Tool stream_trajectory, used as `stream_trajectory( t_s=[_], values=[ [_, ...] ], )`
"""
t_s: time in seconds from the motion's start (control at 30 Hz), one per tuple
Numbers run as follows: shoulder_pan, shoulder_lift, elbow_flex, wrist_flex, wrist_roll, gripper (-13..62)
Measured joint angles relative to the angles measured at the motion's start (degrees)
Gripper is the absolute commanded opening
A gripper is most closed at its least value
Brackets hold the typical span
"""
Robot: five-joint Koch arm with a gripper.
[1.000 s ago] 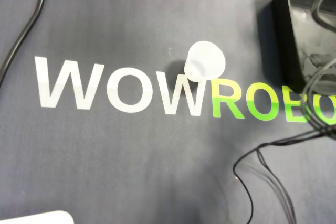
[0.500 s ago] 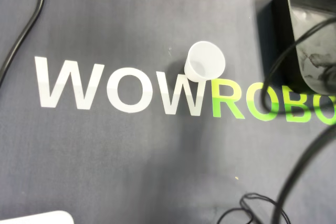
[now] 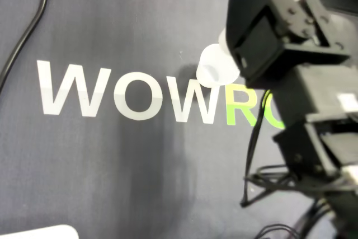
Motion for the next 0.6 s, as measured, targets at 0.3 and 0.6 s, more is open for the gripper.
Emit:
stream_trajectory(
  t_s=[0.3,0.6],
  values=[
    [2.5,-4.3,2.0,-1.5,-1.9,2.9],
    [2.8,-10.3,4.3,-8.2,-2.1,3.0]
  ],
)
